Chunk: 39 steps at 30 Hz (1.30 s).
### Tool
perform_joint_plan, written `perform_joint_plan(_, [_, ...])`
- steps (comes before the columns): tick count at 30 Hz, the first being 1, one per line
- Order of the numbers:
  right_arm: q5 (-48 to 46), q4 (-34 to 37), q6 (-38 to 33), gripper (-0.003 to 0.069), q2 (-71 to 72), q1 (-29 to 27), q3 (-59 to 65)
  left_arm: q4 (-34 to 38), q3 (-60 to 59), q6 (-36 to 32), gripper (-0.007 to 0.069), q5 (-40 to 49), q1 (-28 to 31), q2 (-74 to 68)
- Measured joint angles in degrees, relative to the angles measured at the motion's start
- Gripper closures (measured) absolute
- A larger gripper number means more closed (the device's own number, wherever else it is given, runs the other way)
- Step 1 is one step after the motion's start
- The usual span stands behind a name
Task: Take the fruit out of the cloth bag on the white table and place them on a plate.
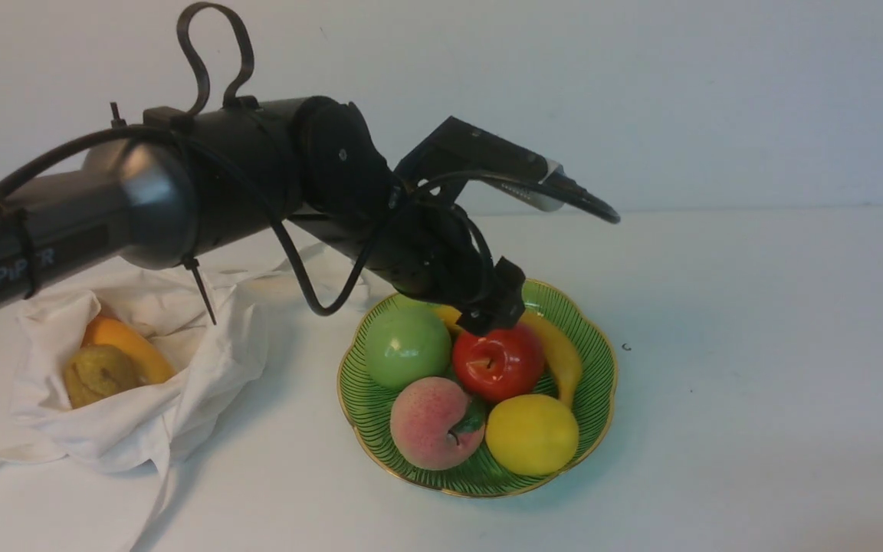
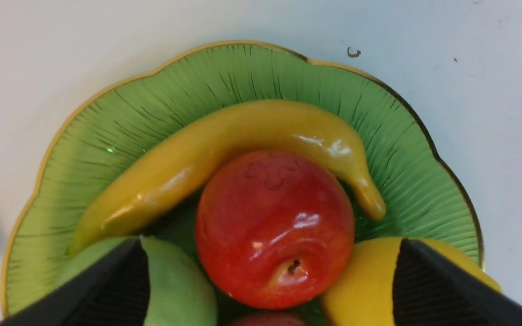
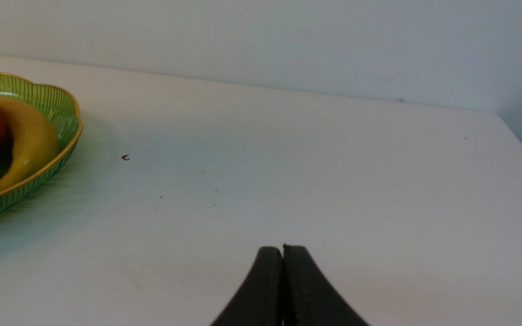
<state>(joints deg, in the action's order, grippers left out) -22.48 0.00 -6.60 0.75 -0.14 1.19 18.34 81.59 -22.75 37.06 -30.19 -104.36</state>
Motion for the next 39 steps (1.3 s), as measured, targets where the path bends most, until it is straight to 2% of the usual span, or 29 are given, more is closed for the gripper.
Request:
perform_joint_plan(2, [0.0, 0.0, 0.0, 0.0671, 0.0, 0.0, 0.0, -0.6, 0.1, 2.4, 0.0016, 0.9, 0.0, 1.6])
perform_joint_plan(5, [0.0, 0.0, 0.0, 0.0671, 0.0, 0.0, 0.0, -3.1, 0.3, 7.8, 0.0217, 1.9, 0.0, 6.9])
perform_joint_plan(6, [0.0, 0.0, 0.0, 0.0671, 0.0, 0.0, 0.0, -3.3, 0.3, 8.2, 0.0253, 1.9, 0.0, 7.4])
perform_joint_plan(7, [0.0, 0.0, 0.0, 0.0671, 0.0, 0.0, 0.0, -5.1, 0.3, 10.2, 0.037, 2.1, 0.0, 10.1])
perform_joint_plan(9, [0.0, 0.0, 0.0, 0.0671, 0.0, 0.0, 0.0, -9.1, 0.4, 12.7, 0.0552, 2.4, 0.0, 16.1])
perform_joint_plan(11, [0.0, 0.0, 0.0, 0.0671, 0.0, 0.0, 0.0, -12.5, 0.4, 14.8, 0.0606, 2.8, 0.0, 21.3])
perform_joint_plan(12, [0.0, 0.0, 0.0, 0.0671, 0.0, 0.0, 0.0, -12.8, 0.4, 15.0, 0.0609, 3.0, 0.0, 21.9])
perform_joint_plan(19, [0.0, 0.0, 0.0, 0.0671, 0.0, 0.0, 0.0, -24.4, 0.4, 28.2, 0.0632, 8.2, 0.0, 39.7])
perform_joint_plan(22, [0.0, 0.0, 0.0, 0.0671, 0.0, 0.0, 0.0, -26.6, 0.4, 31.2, 0.0632, 10.6, 0.0, 44.5])
perform_joint_plan(36, [0.0, 0.0, 0.0, 0.0671, 0.0, 0.0, 0.0, -26.8, -3.8, 32.2, 0.0632, 14.7, 0.0, 57.0])
perform_joint_plan(39, [0.0, 0.0, 0.0, 0.0671, 0.0, 0.0, 0.0, -26.8, -3.8, 31.7, 0.0632, 20.1, 0.0, 60.7])
